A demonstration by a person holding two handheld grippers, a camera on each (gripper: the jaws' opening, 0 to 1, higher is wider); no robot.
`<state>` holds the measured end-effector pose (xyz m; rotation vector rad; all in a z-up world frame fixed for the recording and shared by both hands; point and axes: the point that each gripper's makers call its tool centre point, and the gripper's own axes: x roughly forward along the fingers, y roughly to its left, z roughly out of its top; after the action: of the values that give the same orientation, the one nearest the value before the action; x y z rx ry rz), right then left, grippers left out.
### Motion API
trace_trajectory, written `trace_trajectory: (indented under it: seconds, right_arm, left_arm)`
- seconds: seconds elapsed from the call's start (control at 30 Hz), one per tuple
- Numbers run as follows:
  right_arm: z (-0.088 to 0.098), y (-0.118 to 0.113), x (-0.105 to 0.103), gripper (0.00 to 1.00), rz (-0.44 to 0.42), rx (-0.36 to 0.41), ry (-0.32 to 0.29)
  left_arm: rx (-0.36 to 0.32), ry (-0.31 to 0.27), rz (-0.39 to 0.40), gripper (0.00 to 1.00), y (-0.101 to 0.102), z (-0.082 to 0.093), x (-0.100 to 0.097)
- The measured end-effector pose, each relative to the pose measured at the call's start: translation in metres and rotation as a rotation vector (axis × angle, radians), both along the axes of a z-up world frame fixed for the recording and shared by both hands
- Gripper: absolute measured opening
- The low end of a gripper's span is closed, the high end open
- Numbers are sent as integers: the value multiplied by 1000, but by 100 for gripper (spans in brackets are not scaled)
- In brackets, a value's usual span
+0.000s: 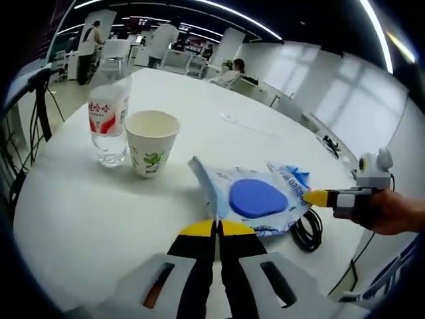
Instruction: Arrange the tabletop items into an orderly group along one side of the table until the central work area is clear of visible clutter.
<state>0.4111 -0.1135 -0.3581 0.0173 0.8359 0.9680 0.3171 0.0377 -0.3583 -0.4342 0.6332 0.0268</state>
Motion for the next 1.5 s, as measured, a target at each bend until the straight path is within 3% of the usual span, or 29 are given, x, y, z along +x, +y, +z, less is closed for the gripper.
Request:
trace_trajectory:
  seconds: [0.93,1.2,1.5]
  right_arm:
    - [-3,17,33,0,-29,17,7]
    - [-10,25,44,0,-38,17,14]
    - [-23,33,47,0,-36,1,25]
  left_arm:
    - [32,-6,-2,0,21,5,37]
    - [31,3,2,0,33,0,50]
    - [19,31,21,0,38,-17,50]
